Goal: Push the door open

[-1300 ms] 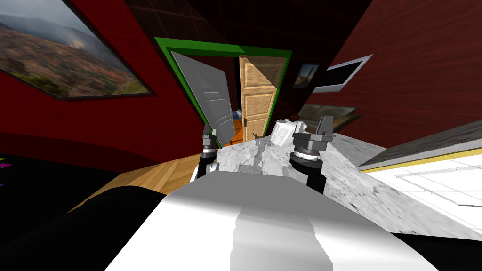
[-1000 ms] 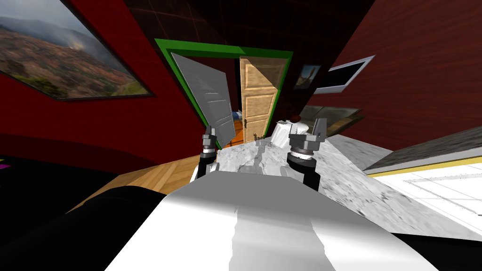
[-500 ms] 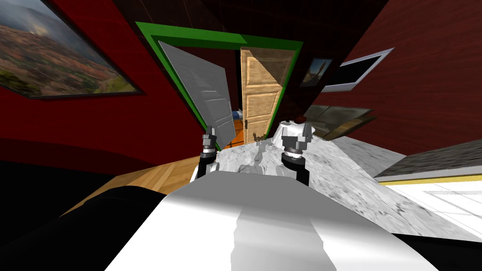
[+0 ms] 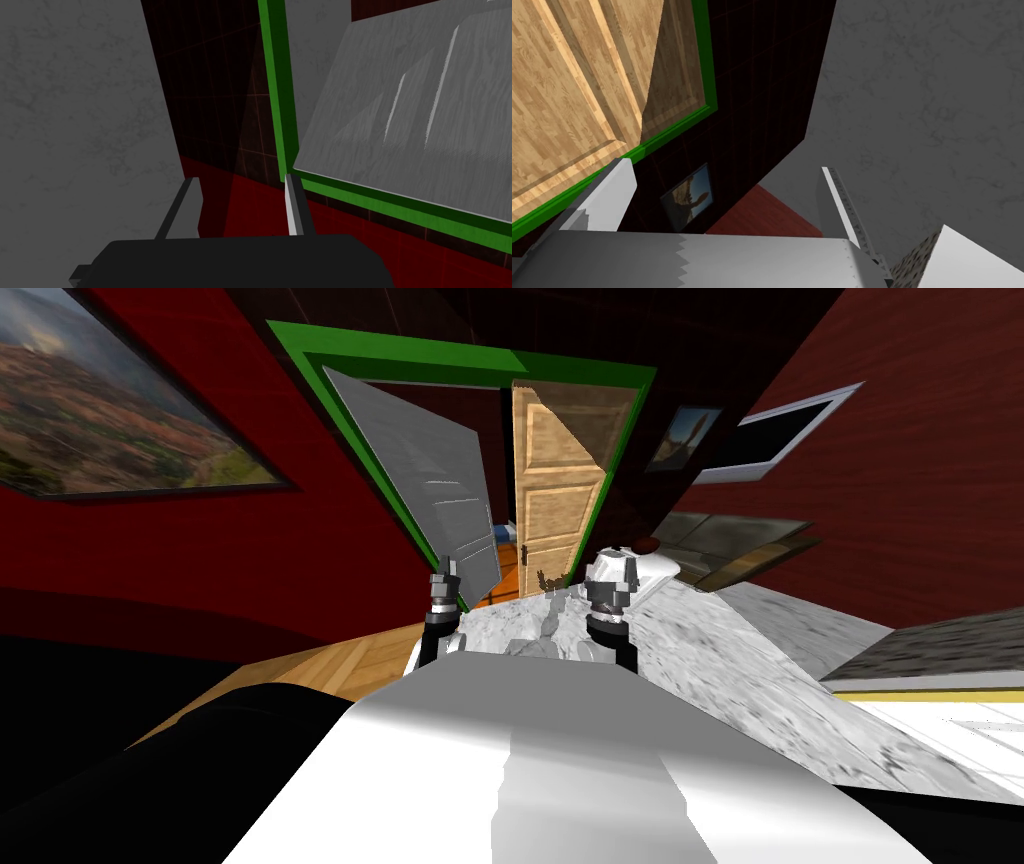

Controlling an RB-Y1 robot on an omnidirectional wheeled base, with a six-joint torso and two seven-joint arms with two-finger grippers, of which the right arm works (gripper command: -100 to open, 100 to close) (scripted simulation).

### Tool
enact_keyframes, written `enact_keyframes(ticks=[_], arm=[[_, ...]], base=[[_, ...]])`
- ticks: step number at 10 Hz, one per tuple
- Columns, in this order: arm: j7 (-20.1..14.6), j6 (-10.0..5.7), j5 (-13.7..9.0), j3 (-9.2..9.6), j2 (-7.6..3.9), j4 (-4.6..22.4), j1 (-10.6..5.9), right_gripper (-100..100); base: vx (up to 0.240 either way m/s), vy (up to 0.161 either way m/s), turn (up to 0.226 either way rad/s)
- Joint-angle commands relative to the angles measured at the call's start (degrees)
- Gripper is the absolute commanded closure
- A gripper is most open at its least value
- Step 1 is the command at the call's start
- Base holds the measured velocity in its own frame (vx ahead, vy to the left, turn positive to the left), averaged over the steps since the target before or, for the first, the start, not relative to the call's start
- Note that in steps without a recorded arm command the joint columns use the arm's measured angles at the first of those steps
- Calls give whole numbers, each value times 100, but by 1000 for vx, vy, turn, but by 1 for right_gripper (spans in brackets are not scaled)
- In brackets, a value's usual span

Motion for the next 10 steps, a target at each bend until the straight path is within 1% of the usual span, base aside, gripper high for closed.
enact_keyframes(ticks=[1, 3, 4, 5, 6, 10], arm=[[-212, -59, -146, 139, -48, 214, -27, -100], [-352, -100, -245, 247, -71, 385, -66, -100], [-502, -144, -352, 363, -94, 570, -108, -100], [-579, -166, -407, 423, -105, 665, -129, -100], [-733, -211, -516, 543, -127, 854, -172, -100], [-1050, -303, -741, 789, -171, 1243, -260, -100]], base=[[165, -24, 25], [134, -6, 28], [124, -2, 35], [139, -4, 29], [162, 13, 37], [111, -4, 22]])
